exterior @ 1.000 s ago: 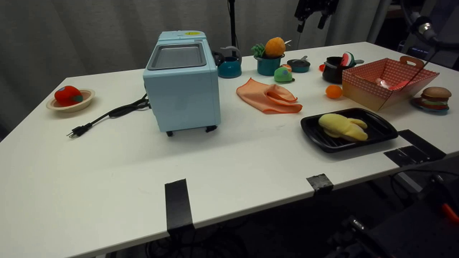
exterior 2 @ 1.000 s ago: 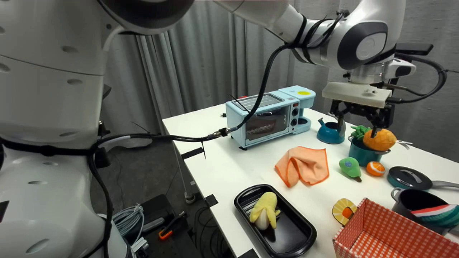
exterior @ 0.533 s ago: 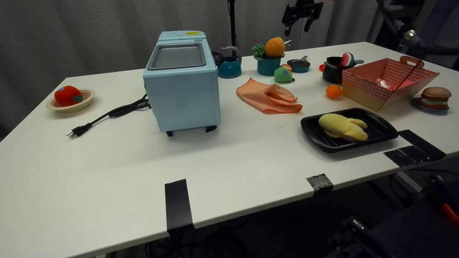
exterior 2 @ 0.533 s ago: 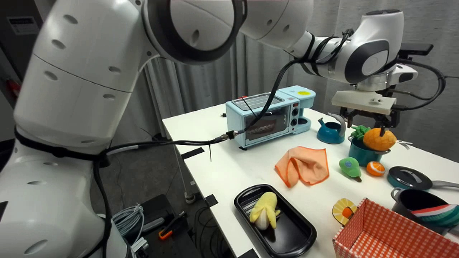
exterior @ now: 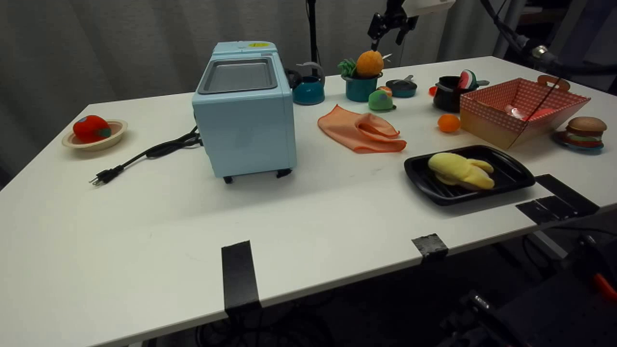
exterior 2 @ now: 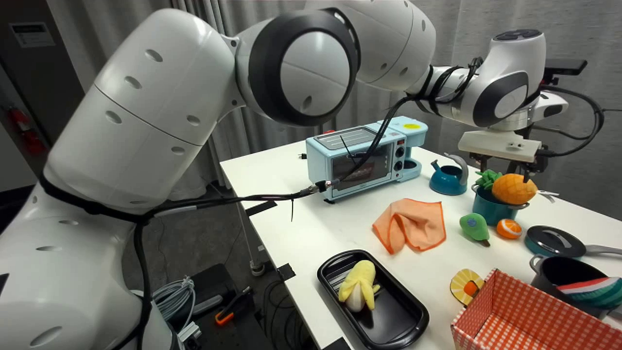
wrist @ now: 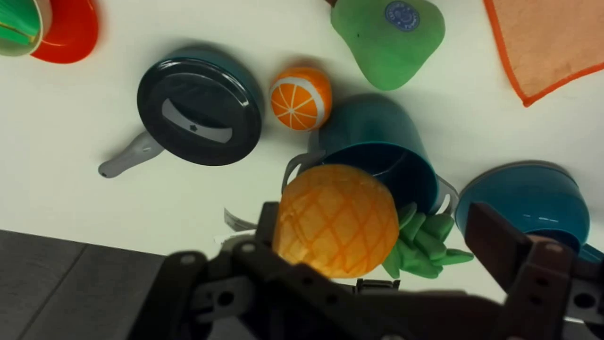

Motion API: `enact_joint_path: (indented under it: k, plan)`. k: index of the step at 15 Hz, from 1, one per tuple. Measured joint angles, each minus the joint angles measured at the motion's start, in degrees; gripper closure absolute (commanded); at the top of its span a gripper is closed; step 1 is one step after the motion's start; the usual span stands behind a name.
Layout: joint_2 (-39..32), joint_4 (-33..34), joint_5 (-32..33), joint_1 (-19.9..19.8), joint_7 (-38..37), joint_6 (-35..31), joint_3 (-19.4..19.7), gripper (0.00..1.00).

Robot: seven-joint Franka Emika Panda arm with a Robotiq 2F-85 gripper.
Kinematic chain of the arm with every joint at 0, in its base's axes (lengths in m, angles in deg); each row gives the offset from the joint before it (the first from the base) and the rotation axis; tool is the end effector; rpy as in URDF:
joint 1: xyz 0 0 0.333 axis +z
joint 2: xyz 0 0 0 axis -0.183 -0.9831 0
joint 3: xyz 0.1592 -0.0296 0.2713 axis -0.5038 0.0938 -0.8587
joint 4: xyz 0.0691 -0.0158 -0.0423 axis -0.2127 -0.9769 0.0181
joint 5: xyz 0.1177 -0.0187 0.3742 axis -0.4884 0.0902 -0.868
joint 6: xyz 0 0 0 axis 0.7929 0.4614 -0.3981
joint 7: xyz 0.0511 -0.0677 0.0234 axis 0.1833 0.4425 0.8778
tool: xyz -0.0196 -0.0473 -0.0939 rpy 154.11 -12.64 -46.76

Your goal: Remove the pineapple toy from the blue pot and place it in the basket

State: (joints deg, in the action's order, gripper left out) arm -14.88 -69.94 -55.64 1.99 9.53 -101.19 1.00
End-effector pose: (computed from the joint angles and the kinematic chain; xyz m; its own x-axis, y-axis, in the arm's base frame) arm 0.7759 -0.1450 0.3447 0.9247 0.0669 0.3749 0.0420 -0.9963 0.0744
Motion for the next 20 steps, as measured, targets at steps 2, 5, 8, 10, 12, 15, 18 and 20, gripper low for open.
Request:
enact_joint_path:
  k: [2,5,8,10,12,15,18,20]
  plan:
    - [-2.0,1.8,0.0,-0.4,0.0,-1.5,-0.2,0.00]
    - [-5.2,4.3,0.0,-1.1,0.0,-4.0,-0.3,0.00]
    - [-9.0,9.2,0.0,-1.8,0.0,-4.5,-0.4,0.00]
    - [-11.8,13.3,0.0,-2.5,0.0,-4.4,-1.0,0.00]
    - [-14.7,17.5,0.0,-3.3,0.0,-3.9,-1.8,0.00]
    - [-18.5,23.9,-0.6,-4.3,0.0,-0.1,-2.9,0.00]
    - [-21.7,30.2,-0.9,-5.3,0.0,5.5,-4.4,0.00]
    - [-23.1,33.1,-0.9,-5.9,0.0,8.3,-5.4,0.26]
